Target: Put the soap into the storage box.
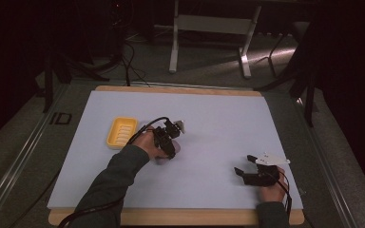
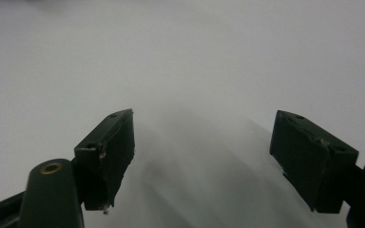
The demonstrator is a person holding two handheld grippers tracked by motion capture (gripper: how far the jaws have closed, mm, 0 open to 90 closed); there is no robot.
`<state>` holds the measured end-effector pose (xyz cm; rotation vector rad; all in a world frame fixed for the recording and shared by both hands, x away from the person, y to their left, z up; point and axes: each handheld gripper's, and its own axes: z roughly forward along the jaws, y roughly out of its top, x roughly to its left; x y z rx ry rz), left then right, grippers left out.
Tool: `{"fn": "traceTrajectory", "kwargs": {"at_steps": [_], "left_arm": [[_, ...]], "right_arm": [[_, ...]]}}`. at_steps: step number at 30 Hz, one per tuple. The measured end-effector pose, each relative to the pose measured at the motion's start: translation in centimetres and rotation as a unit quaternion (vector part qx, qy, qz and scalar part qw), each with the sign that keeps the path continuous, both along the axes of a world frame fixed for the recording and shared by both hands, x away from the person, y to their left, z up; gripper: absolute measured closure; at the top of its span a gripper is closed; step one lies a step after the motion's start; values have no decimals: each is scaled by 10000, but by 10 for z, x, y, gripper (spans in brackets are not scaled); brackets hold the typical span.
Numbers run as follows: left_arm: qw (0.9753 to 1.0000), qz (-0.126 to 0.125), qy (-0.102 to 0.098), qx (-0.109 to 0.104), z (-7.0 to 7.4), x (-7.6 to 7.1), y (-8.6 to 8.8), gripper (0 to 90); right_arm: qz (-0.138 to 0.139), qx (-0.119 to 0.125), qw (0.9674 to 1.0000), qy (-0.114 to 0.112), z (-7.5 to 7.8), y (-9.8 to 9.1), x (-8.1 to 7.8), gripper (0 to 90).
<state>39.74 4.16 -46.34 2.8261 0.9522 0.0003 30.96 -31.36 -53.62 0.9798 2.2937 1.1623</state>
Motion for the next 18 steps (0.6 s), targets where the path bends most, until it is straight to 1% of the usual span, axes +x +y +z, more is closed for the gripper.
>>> {"fn": "traceTrajectory", "kwargs": {"at_steps": [6, 7, 13, 18], "left_arm": [[10000, 37, -36, -4, 4, 2, 3, 499], [9999, 89, -44, -17, 5, 2, 5, 499], [9999, 85, -62, 15, 6, 4, 7, 499], [9998, 170, -87, -54, 9, 6, 12, 499]], "right_arm": [[-6, 7, 10000, 3, 0, 0, 0, 226], [-8, 10, 10000, 5, 0, 0, 0, 227], [-7, 12, 10000, 0, 0, 0, 0, 226], [-2, 10, 10000, 1, 0, 0, 0, 223]]}}
